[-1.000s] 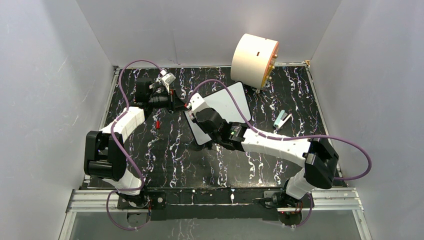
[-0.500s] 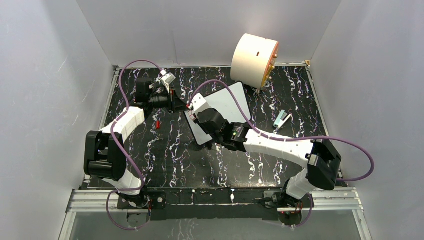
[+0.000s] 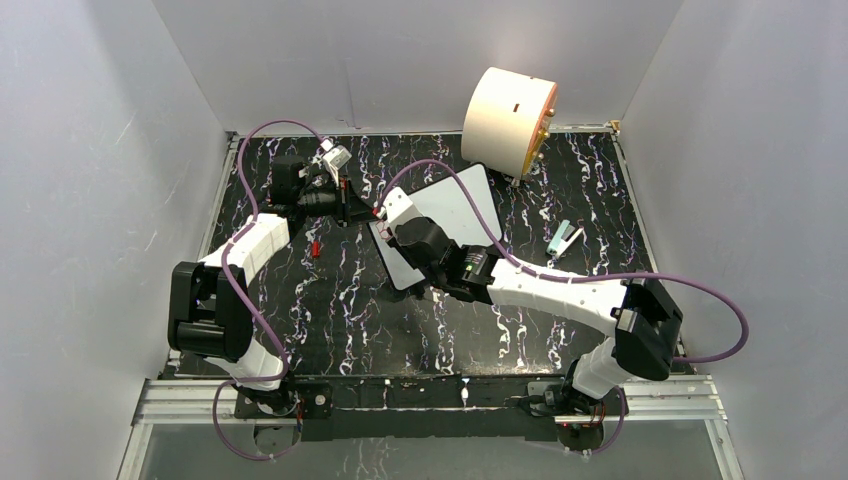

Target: Write a sentence on the whiteboard

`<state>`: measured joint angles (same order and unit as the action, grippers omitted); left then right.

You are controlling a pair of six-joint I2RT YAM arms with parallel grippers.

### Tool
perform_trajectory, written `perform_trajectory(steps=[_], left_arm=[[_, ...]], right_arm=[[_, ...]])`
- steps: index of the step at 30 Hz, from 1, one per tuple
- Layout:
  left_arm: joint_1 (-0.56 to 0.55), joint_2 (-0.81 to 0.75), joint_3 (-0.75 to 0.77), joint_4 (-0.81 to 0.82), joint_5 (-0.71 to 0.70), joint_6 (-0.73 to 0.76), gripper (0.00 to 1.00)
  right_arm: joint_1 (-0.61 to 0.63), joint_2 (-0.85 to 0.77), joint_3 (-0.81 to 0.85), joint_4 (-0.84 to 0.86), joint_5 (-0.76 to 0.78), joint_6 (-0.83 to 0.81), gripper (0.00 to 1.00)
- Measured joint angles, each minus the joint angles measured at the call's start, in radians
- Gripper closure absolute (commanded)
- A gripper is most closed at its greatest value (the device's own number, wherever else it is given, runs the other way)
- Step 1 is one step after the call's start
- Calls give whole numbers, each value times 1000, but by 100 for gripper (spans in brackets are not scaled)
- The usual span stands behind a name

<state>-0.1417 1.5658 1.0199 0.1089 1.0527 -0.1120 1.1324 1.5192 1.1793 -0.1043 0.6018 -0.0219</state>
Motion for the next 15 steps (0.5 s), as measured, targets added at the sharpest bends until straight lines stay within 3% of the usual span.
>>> perform_trajectory(steps=[15], left_arm=[[0,0,0,-2,-2,0,100]], right_arm=[[0,18,0,0,0,0,100]])
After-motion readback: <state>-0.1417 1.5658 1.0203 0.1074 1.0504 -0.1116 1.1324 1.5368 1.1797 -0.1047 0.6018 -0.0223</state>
